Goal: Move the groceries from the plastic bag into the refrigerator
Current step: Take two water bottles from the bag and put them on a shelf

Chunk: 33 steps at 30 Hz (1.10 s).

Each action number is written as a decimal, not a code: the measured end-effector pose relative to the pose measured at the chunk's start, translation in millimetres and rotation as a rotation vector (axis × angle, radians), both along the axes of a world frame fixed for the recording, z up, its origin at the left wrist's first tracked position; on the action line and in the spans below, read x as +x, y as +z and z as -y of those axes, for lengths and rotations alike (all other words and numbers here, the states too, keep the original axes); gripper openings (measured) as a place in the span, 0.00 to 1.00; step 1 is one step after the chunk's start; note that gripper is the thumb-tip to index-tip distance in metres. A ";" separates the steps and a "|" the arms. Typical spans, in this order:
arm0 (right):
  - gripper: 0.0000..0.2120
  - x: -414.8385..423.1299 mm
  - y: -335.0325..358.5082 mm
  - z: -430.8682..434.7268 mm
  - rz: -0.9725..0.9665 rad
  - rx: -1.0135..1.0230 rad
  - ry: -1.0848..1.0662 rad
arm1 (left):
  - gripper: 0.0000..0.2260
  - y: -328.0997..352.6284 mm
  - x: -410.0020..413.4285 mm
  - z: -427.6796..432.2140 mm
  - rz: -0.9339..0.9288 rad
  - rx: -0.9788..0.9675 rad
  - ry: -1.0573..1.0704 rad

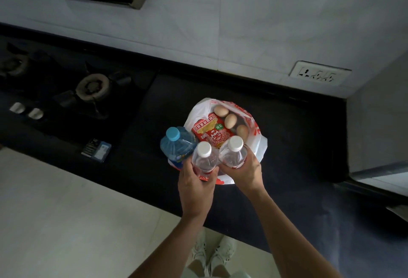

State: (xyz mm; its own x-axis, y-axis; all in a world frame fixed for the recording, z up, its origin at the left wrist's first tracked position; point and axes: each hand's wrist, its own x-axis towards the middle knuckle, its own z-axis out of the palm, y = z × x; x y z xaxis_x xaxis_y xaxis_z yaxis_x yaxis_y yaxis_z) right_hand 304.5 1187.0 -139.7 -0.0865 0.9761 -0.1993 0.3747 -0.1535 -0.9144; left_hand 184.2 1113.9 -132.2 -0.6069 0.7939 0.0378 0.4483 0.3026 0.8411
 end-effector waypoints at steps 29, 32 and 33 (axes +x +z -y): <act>0.24 42.0 172.0 44.7 -0.472 0.336 0.061 | 0.27 156.1 -2.6 -0.2 0.633 0.467 -0.432; 0.24 38.8 172.2 51.5 -0.459 0.307 0.070 | 0.28 158.8 -4.9 0.7 0.619 0.443 -0.466; 0.24 37.5 170.9 53.8 -0.453 0.297 0.069 | 0.29 158.7 -5.9 1.7 0.621 0.428 -0.483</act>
